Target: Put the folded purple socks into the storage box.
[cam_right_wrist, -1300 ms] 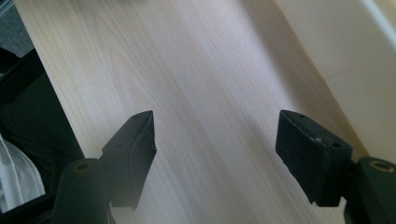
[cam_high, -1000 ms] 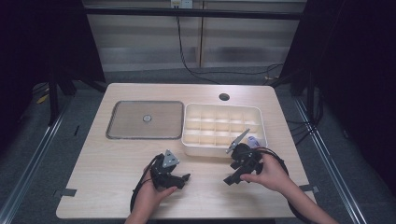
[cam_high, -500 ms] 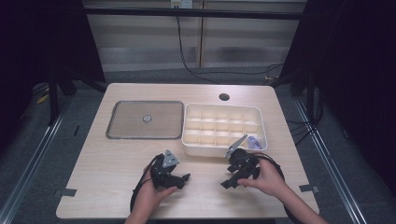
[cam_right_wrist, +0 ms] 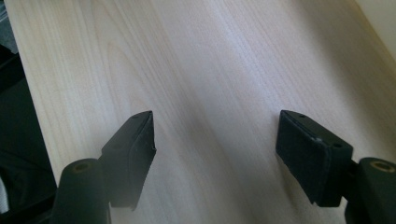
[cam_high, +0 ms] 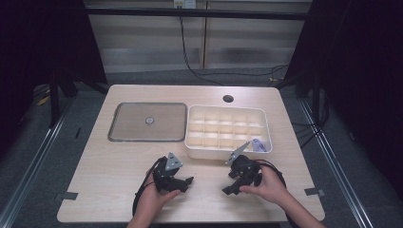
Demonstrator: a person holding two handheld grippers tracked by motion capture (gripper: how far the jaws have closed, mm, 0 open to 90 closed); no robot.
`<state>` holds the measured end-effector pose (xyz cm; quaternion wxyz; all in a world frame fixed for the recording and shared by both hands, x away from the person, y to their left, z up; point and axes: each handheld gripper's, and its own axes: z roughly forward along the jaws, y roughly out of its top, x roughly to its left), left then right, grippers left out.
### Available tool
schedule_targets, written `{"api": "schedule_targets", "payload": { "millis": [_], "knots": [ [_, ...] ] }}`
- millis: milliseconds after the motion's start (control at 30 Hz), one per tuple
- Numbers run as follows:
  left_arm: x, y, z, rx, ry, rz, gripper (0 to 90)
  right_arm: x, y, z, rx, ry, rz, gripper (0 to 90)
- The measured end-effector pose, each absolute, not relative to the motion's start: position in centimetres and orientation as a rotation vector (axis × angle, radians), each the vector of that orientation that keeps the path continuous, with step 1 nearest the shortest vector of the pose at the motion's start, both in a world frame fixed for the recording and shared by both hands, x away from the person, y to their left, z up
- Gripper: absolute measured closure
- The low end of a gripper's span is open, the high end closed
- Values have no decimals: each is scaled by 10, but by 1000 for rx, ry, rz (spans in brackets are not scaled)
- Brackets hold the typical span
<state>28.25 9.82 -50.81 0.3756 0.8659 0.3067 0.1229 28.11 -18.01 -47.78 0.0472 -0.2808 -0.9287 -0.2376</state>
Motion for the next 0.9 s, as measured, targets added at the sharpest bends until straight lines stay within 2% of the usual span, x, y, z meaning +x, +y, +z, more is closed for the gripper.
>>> {"api": "schedule_targets", "payload": {
  "millis": [900],
  "knots": [
    [282, 98, -508, 2212, 788, 312, 191, 262, -187, -489, -756, -2926, -951, 213]
  ]
}}
